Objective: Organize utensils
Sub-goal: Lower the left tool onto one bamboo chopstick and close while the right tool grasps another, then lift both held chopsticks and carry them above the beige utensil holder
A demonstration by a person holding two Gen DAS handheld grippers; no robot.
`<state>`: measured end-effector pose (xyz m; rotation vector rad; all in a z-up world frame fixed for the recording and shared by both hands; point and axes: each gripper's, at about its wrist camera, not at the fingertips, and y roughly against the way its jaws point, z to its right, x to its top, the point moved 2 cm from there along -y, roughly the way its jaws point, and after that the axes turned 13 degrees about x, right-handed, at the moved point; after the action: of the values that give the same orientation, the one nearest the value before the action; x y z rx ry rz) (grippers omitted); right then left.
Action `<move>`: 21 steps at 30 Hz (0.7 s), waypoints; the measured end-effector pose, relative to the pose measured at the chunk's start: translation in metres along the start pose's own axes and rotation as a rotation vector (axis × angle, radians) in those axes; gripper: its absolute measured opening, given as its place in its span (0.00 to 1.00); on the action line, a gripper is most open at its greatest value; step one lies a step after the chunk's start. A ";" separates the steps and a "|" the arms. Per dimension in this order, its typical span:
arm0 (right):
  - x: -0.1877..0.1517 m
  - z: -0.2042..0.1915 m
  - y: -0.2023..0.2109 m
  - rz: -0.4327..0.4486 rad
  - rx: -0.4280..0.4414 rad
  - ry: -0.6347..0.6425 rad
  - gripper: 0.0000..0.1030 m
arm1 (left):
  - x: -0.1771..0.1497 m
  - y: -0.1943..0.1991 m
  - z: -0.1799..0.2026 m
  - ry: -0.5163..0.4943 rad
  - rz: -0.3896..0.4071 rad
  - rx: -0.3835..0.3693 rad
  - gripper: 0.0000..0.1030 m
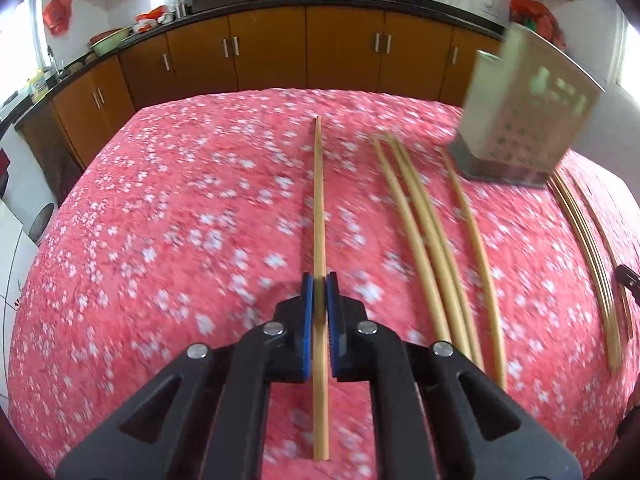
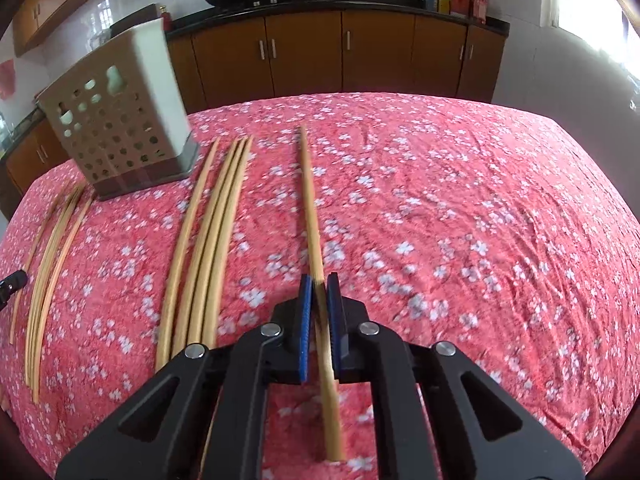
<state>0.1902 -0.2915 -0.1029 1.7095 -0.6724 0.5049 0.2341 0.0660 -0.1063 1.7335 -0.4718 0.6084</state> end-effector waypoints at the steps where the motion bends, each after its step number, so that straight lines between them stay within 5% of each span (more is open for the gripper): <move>1: 0.003 0.004 -0.002 0.003 -0.001 -0.012 0.08 | 0.000 0.000 -0.002 -0.001 0.007 -0.002 0.08; 8: 0.012 0.013 -0.009 0.009 0.002 -0.033 0.08 | -0.005 0.003 -0.013 0.026 0.002 -0.058 0.08; 21: -0.005 0.009 0.004 0.006 0.028 -0.023 0.07 | -0.022 0.018 -0.013 -0.017 0.009 -0.041 0.08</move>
<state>0.1836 -0.3002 -0.1049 1.7420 -0.6900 0.5021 0.2039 0.0738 -0.1043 1.6992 -0.5010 0.5872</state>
